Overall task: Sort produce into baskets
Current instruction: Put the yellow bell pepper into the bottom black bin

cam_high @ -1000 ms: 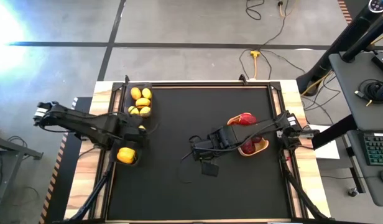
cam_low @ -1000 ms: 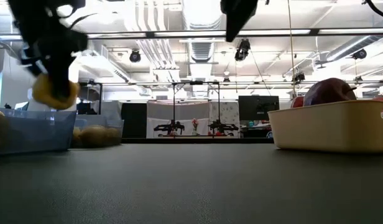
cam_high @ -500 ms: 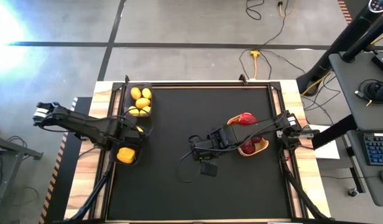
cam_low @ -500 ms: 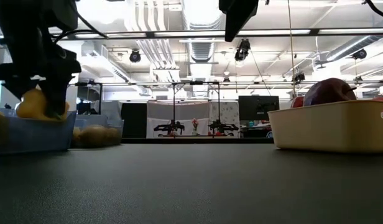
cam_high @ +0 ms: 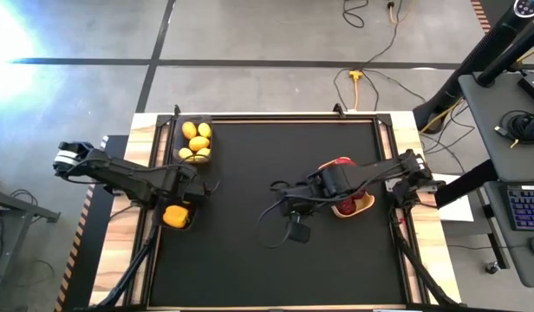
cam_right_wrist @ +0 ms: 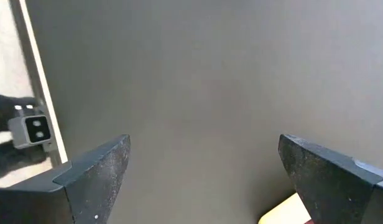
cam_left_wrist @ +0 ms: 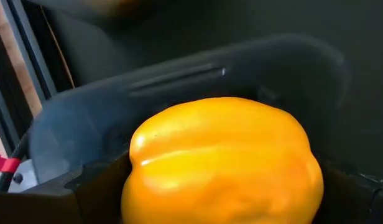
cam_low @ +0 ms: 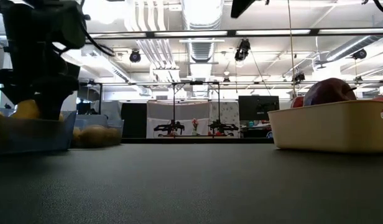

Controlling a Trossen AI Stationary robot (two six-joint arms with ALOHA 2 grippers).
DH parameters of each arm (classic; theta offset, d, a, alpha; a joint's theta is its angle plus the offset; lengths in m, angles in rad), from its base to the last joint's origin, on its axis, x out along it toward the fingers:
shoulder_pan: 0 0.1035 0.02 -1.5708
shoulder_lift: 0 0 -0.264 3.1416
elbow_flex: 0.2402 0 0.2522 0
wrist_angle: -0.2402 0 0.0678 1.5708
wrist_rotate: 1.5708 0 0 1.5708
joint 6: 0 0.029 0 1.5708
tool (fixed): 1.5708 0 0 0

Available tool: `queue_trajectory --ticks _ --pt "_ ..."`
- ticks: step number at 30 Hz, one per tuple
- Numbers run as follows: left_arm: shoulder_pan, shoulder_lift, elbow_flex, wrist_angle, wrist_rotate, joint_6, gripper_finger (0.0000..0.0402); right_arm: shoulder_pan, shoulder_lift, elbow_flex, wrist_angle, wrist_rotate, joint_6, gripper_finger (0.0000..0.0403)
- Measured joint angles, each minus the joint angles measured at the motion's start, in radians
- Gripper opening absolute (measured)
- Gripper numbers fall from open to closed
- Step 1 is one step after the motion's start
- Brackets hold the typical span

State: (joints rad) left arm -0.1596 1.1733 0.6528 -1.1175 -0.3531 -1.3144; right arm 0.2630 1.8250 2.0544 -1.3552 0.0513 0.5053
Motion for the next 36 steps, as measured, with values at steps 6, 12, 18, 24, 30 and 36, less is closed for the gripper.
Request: queue_trajectory --ticks 6,12,18,24,30,36 --pt "0.043 0.039 0.008 0.007 0.106 0.075 0.0373 0.000 -0.057 0.000 0.001 0.002 0.000 0.0400" --pt "0.079 0.040 0.007 0.008 0.119 0.092 0.0374 0.000 -0.083 0.000 0.002 0.028 -0.002 0.0400" --pt "0.112 0.052 0.006 0.020 0.118 0.186 0.0372 0.001 -0.084 0.000 0.001 0.028 -0.023 0.0400" --pt "0.112 0.100 0.006 0.020 0.056 0.246 0.0360 0.021 -0.084 -0.002 -0.012 0.028 -0.027 0.0400" --pt "0.113 0.133 0.008 0.019 0.122 0.259 0.0367 0.059 -0.084 -0.002 -0.089 0.027 -0.021 0.0400" --pt "0.119 0.115 0.043 0.009 0.196 0.250 0.0394 0.105 -0.084 -0.002 -0.114 0.028 -0.029 0.0400"
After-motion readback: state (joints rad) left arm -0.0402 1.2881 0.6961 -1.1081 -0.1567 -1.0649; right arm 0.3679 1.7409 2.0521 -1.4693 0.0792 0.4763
